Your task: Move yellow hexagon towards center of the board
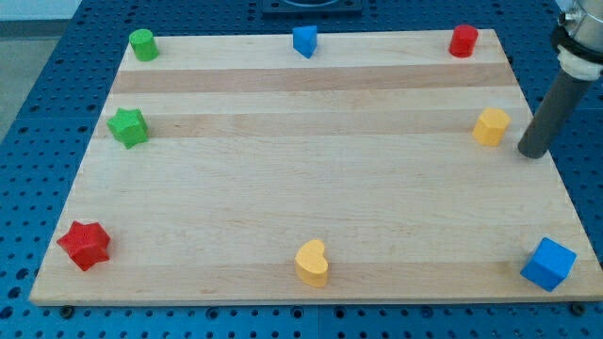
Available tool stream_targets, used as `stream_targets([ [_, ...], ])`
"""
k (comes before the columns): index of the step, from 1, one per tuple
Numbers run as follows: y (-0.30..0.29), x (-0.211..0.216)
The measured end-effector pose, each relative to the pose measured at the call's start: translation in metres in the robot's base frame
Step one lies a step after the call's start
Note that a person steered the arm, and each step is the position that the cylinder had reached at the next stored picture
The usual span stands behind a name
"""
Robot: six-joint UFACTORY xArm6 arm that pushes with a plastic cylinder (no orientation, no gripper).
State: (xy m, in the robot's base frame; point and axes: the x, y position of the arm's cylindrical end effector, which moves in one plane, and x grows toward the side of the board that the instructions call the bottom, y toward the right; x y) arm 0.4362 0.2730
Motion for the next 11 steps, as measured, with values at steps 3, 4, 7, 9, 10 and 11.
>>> stream_targets([
  [3, -0.041, -0.038],
  [4, -0.040, -0.057],
  [7, -0.117, -0.053],
  [9, -0.201, -0.025],
  [10, -0.209, -0.025],
  [11, -0.178, -0.026],
])
